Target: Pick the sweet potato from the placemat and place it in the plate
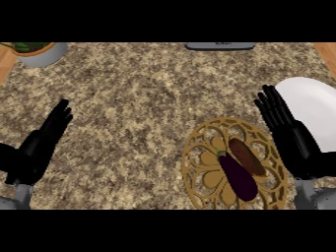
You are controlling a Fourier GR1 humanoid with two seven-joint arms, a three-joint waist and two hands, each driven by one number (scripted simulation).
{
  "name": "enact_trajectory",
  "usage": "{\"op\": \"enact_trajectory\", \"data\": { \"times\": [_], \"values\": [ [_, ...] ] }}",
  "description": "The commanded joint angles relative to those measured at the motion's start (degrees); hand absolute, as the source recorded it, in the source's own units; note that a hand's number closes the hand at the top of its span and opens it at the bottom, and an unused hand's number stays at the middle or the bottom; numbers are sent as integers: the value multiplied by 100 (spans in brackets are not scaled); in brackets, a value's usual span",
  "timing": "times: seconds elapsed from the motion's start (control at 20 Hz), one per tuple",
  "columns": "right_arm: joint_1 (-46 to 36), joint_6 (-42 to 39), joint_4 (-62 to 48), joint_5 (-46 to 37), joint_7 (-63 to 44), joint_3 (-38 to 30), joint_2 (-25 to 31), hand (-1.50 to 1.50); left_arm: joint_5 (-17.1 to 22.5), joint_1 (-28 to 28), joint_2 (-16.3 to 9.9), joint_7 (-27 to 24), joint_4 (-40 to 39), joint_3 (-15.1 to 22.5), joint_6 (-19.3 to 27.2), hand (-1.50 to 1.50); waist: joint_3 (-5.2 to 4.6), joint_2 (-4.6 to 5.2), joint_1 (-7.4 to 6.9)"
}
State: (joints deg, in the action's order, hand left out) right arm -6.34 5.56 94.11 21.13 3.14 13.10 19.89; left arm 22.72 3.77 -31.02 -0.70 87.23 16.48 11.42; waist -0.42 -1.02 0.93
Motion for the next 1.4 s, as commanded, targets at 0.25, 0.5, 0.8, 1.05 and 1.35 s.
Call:
{"op": "enact_trajectory", "data": {
  "times": [0.25, 0.5, 0.8, 1.05, 1.35],
  "values": [
    [-2066, -1701, 22, -257, 65, -406, 1574, 150, 104, -240, 566, 731, -651, 258, 322, 0, 35, 180, -353],
    [-1732, -506, -1497, -1923, 1662, -804, 1556, -150, 235, 9, 1016, 815, -783, 326, 266, 0, 52, 165, -182],
    [-1587, -1716, -2218, -1715, 2921, -1167, 1757, -150, -103, -567, 1307, 534, -651, 410, 328, 0, 44, 110, -136],
    [-1760, -2073, -1608, -2337, 2095, -820, 2479, -150, -180, -378, 1293, 600, -783, 298, 306, 0, 37, 93, -100],
    [-1635, -2575, -811, -3369, 1295, 42, 3141, -150, -147, -352, 1254, 838, -571, 243, 367, 0, 35, 70, -87]
  ]
}}
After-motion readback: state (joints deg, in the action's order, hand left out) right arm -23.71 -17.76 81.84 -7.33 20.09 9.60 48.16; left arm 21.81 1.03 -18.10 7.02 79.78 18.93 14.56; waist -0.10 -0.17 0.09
